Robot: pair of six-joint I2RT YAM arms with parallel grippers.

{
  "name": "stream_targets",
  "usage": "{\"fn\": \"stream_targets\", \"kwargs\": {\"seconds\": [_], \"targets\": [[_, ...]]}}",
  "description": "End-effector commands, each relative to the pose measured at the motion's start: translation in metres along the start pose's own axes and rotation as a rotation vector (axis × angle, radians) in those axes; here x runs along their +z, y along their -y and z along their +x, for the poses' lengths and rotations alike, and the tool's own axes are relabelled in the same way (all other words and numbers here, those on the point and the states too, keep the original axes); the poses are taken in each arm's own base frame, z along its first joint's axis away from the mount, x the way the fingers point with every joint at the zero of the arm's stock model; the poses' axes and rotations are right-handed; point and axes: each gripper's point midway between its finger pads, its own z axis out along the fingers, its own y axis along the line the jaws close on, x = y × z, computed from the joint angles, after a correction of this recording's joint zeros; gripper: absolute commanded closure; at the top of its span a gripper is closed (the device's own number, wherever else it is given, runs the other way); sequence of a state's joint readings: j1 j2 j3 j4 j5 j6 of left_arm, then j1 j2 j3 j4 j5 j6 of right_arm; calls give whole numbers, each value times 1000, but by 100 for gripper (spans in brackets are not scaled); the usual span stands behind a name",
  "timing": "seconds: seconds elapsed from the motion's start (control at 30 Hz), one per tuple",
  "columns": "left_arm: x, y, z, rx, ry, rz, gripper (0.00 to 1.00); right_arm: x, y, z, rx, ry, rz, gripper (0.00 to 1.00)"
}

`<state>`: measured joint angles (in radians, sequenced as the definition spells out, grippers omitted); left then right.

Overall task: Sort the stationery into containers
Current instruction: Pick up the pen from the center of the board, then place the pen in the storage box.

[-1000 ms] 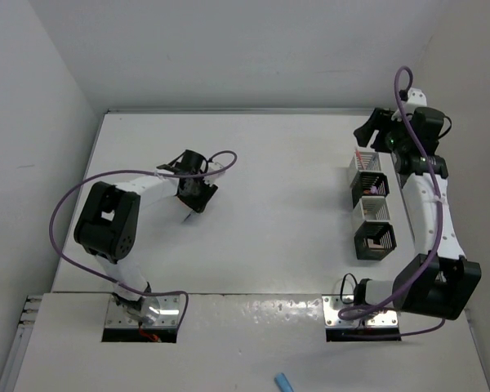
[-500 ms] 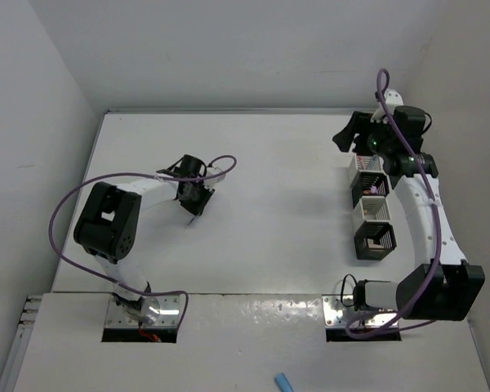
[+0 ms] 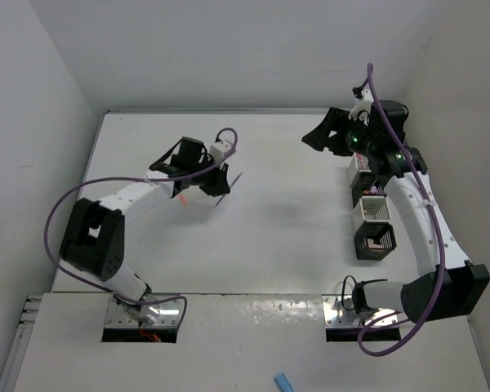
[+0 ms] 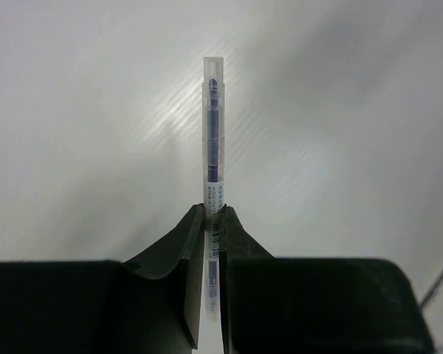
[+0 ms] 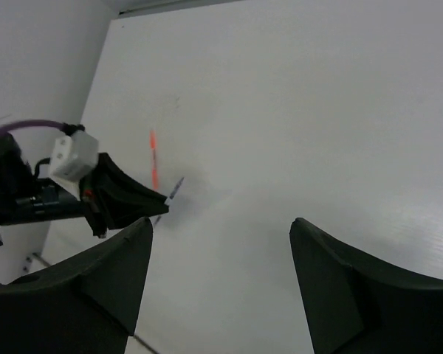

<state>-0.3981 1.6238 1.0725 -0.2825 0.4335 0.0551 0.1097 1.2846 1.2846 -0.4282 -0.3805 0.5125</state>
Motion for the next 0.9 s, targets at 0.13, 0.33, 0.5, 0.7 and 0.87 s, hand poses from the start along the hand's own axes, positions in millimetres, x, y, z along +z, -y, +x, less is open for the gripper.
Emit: {"fn": "stream_targets", "kwargs": {"seconds": [0.13, 0.33, 0.5, 0.7, 0.87], "targets": [[-72, 100, -117, 24, 428, 328, 100, 12, -60, 13, 139, -81, -190, 21], [-87, 125, -136, 34, 447, 411, 100, 23, -92, 32, 108, -152, -276, 21], [-88, 130, -139, 48, 450, 402, 100, 30, -103, 38, 71, -169, -283, 21], [-87, 138, -141, 69, 446, 415, 100, 39, -106, 54, 59, -209, -270, 26], [-85, 143, -142, 77, 444, 421, 100, 45, -113, 59, 33, -219, -274, 43]]}}
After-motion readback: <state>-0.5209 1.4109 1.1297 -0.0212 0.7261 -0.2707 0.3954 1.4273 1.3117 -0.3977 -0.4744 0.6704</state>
